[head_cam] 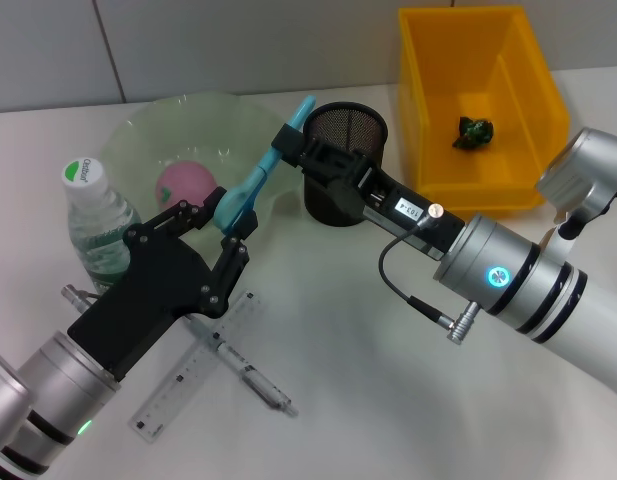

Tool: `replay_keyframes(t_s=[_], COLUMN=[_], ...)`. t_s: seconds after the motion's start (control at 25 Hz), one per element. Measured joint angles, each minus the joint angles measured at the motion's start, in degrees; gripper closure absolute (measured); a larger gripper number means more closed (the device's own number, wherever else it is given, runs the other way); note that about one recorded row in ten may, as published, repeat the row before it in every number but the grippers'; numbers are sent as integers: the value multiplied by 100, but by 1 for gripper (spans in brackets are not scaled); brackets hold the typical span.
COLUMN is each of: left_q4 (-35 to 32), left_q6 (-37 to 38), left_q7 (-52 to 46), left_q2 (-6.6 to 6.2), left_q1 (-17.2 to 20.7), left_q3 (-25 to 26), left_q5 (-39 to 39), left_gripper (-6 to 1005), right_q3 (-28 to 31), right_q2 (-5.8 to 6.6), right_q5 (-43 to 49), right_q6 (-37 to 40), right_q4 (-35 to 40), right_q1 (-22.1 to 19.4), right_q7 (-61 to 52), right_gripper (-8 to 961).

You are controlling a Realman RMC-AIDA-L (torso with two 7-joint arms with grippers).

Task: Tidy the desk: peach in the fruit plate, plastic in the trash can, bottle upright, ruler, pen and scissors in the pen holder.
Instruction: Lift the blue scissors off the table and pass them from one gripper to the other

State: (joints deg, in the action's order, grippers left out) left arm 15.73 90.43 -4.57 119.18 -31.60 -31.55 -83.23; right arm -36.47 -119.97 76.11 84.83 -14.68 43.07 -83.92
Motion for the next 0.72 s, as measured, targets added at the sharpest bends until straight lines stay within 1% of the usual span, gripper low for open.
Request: replay_keyframes(t_s=[0.72], left_q4=[7], left_q6=[0], left_q7=[5], left_q2=[0], left_q1=[-11], left_q3=[0], left_q5=[0], left_gripper=[756], right_q3=[0], right_q2=[0], right_q5=[0], right_q6=[-51], right_q4=[-20], right_q1=[51], right_q7=[1], right_gripper=[755])
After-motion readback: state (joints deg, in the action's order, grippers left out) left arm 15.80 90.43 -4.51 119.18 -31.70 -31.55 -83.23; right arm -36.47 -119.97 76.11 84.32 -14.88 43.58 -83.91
